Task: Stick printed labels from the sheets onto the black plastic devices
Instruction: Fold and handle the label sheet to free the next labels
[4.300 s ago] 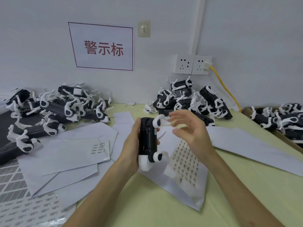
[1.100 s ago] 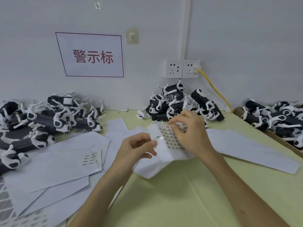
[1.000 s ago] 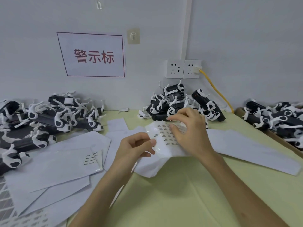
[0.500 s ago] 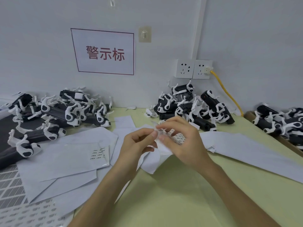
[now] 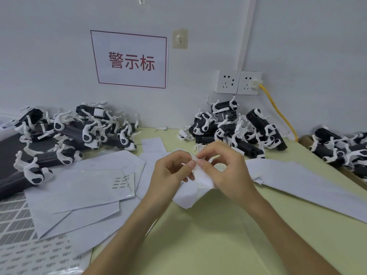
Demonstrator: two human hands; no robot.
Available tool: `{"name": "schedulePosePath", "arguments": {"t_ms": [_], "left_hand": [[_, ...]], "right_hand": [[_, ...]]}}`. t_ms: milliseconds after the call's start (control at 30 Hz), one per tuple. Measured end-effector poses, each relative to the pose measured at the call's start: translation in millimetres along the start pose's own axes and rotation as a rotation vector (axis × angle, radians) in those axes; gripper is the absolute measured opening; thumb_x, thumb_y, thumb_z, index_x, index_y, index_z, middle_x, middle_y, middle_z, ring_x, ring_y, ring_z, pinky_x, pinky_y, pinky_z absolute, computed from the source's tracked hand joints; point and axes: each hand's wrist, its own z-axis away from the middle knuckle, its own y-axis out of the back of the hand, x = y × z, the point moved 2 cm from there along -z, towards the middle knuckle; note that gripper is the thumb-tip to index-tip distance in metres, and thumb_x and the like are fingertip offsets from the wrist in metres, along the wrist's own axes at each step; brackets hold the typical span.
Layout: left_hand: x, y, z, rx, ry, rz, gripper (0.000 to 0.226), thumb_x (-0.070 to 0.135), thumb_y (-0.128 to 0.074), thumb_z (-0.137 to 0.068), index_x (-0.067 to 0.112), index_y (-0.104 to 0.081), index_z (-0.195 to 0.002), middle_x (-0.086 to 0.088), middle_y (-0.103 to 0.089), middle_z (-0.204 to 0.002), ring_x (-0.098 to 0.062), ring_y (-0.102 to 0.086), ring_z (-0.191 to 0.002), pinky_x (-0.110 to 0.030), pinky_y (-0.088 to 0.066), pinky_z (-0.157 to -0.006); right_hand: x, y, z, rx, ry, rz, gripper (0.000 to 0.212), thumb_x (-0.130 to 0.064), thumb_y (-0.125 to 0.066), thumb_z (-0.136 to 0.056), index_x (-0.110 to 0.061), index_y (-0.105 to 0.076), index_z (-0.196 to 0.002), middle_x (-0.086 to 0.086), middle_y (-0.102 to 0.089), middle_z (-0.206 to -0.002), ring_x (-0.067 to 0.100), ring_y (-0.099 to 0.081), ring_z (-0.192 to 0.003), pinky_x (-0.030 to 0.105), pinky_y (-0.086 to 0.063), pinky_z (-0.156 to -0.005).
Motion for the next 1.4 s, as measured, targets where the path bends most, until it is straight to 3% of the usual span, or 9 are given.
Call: {"name": "schedulePosePath", "arguments": {"t_ms": [233, 367, 567, 833, 1100, 1233, 1400], "left_hand": [[0.0, -0.9, 0.5, 0.026, -0.06, -0.08, 0.007, 0.014, -0.063, -0.088, 0.012, -0.065, -0.082, 0.005, -0.06, -0.067, -0.016, -0.056, -0.059, -0.032, -0.045, -0.062], [0.9, -1.3, 0.1, 0.046, -0.067, -0.122, 0.004, 0.012, -0.064, -0.086, 0.014, -0.067, -0.084, 0.009, -0.059, -0.065, -0.016, -0.054, -0.057, -0.035, -0.046, -0.062], [-3.2, 0.3, -1.0, 0.071, -0.033, -0.162, 0.02, -0.005, -0.065, -0.094, 0.014, -0.07, -0.09, 0.007, -0.061, -0.067, -0.013, -0.053, -0.056, -0.033, -0.048, -0.063], [-4.9, 0.8, -1.6, 0.073, -0.012, -0.123, 0.006, 0.0, -0.067, -0.094, 0.002, -0.07, -0.098, 0.001, -0.06, -0.07, -0.013, -0.052, -0.057, -0.027, -0.046, -0.062], [-6.6, 0.6, -1.7, 0.054, 0.037, -0.128, 0.017, -0.006, -0.061, -0.096, 0.0, -0.059, -0.08, 0.001, -0.051, -0.063, -0.017, -0.046, -0.059, -0.03, -0.041, -0.064], [-8.1, 0.8, -2.0, 0.059, 0.053, -0.122, 0.008, -0.007, -0.06, -0.096, -0.006, -0.065, -0.09, -0.003, -0.053, -0.066, -0.016, -0.046, -0.058, -0.03, -0.041, -0.065], [-6.8, 0.4, -1.4, 0.079, 0.056, -0.114, 0.012, -0.005, -0.061, -0.096, -0.002, -0.071, -0.102, -0.004, -0.056, -0.07, -0.015, -0.046, -0.057, -0.028, -0.043, -0.066]], "right_hand": [[0.0, -3.3, 1.0, 0.019, -0.007, -0.032, 0.021, -0.003, -0.073, -0.088, -0.022, -0.071, -0.097, -0.005, -0.069, -0.094, 0.015, -0.068, -0.091, 0.019, -0.051, -0.077], [2.0, -1.3, 1.5, 0.072, 0.027, -0.005, 0.012, -0.002, -0.075, -0.086, -0.012, -0.073, -0.09, -0.004, -0.069, -0.088, 0.015, -0.067, -0.087, 0.017, -0.05, -0.074], [3.8, -1.6, 0.7, 0.077, 0.01, 0.03, 0.012, -0.001, -0.076, -0.085, -0.012, -0.07, -0.085, -0.011, -0.069, -0.083, 0.013, -0.068, -0.085, 0.016, -0.05, -0.074], [7.2, -0.9, 0.2, 0.094, -0.05, -0.012, 0.013, -0.005, -0.079, -0.084, -0.013, -0.069, -0.089, -0.008, -0.071, -0.083, 0.015, -0.07, -0.083, 0.025, -0.057, -0.075], [6.7, -2.4, 1.7, 0.086, -0.082, 0.023, 0.014, -0.015, -0.079, -0.084, -0.025, -0.07, -0.082, -0.013, -0.071, -0.08, 0.01, -0.07, -0.079, 0.025, -0.057, -0.073], [4.9, -2.9, 3.1, 0.116, -0.08, 0.053, 0.021, -0.009, -0.081, -0.083, -0.025, -0.068, -0.078, -0.012, -0.071, -0.08, 0.007, -0.07, -0.077, 0.022, -0.056, -0.069], [4.2, -2.1, 3.4, 0.153, -0.043, 0.069, 0.015, -0.007, -0.083, -0.081, -0.014, -0.07, -0.079, -0.013, -0.071, -0.077, 0.01, -0.071, -0.075, 0.028, -0.058, -0.069]]}}
